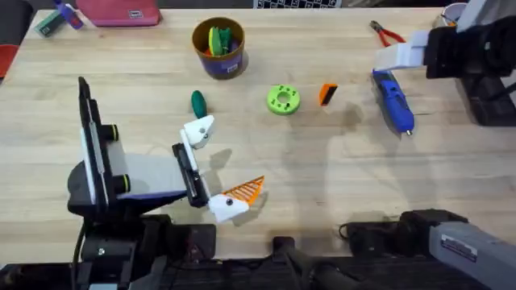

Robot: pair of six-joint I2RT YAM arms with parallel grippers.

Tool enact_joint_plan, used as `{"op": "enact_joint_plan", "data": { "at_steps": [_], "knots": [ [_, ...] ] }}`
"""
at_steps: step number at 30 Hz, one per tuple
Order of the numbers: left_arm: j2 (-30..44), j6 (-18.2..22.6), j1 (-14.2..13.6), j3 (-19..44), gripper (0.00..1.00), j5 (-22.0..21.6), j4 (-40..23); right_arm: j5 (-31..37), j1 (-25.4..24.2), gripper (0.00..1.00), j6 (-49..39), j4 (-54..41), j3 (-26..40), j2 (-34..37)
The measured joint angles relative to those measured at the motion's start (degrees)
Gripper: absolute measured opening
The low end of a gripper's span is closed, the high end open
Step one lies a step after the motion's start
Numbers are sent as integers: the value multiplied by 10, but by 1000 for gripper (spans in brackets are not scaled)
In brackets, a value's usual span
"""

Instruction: Pick up the gripper from the table and insert it into the empty holder that is missing its gripper. Then pick up a screw, insert it into the mounting hole, and use the screwdriver to tighten it. Finally, clean up the table by picking up the vegetable and placing it into the bucket.

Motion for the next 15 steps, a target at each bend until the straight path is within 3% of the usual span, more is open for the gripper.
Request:
{"op": "enact_joint_plan", "data": {
  "at_steps": [15],
  "knots": [
    [0,-27,0,0,986,-37,7,0,0,994,0,0,0,0]
  ]
}}
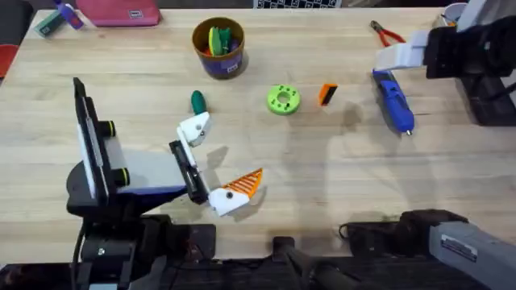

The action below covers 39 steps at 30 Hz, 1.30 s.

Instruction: Pick up the gripper from the table and insert it into the empty holder that is missing its gripper. Then pick up a screw, insert it into the mounting hole, and use the screwdriver to tighten it. Finally, clean up the table by picking up the vegetable and placing it into the bucket.

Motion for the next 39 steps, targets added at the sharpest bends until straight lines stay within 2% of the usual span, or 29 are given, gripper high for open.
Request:
{"op": "enact_joint_plan", "data": {
  "at_steps": [39],
  "knots": [
    [0,-2,0,0,985,-11,2,0,0,993,0,-1,0,0]
  ]
}}
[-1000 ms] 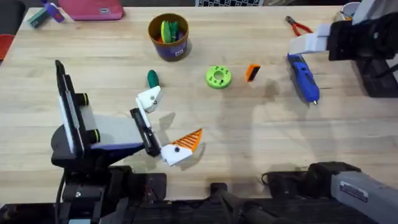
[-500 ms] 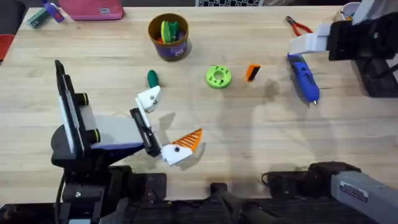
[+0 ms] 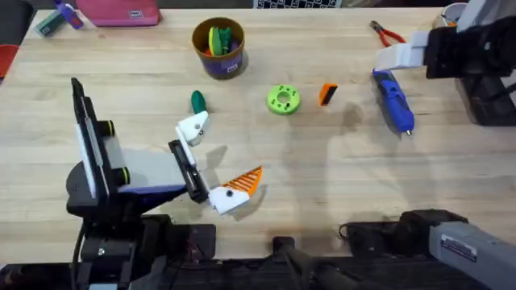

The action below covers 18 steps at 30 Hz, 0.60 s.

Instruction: Pick up the gripper from the table and insert it into the empty holder that is missing its gripper. Then pick up a screw, insert it into the mounting hole, and use the screwdriver to tighten it. Finally, clean up the table by picking up the vegetable and placing it into the bucket.

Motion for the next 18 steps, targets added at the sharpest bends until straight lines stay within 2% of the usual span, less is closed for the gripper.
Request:
{"op": "enact_joint_plan", "data": {
  "at_steps": [9,18],
  "knots": [
    [0,0,0,0,985,0,0,0,0,994,1,-6,0,0],
    [0,0,0,0,985,0,0,0,1,994,54,-28,0,0]
  ]
}}
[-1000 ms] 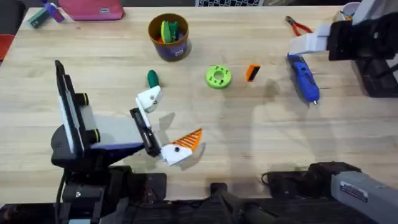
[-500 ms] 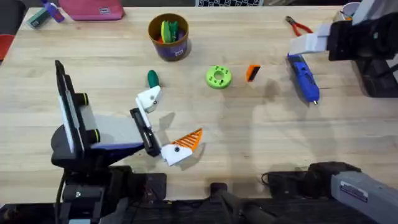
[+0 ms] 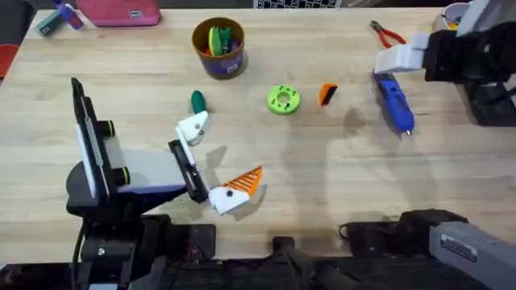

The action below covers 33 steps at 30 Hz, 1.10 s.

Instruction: Pick up the gripper from the table and insert it into the empty holder that is missing its gripper. Then pick up a screw, insert it into the mounting hole, and use the screwdriver to tighten it. Finally, clean up the table by picking up the vegetable and placing it into the bucket.

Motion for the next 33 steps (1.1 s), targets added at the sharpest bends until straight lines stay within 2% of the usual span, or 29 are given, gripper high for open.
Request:
{"op": "enact_joint_plan", "data": {
  "at_steps": [4,7,14,18,27,33],
  "knots": [
    [0,0,0,0,985,0,0,0,19,994,23,-38,20,8],
    [0,0,0,0,985,0,0,0,50,994,37,-70,65,39],
    [0,0,0,0,985,-1,0,2,112,993,66,-164,204,170],
    [0,0,0,0,985,-2,0,2,131,993,78,-177,258,244],
    [0,-2,0,0,985,-2,0,2,152,993,94,-172,274,366],
    [0,-2,0,0,985,-2,0,5,152,918,96,-171,274,417]
  ]
}}
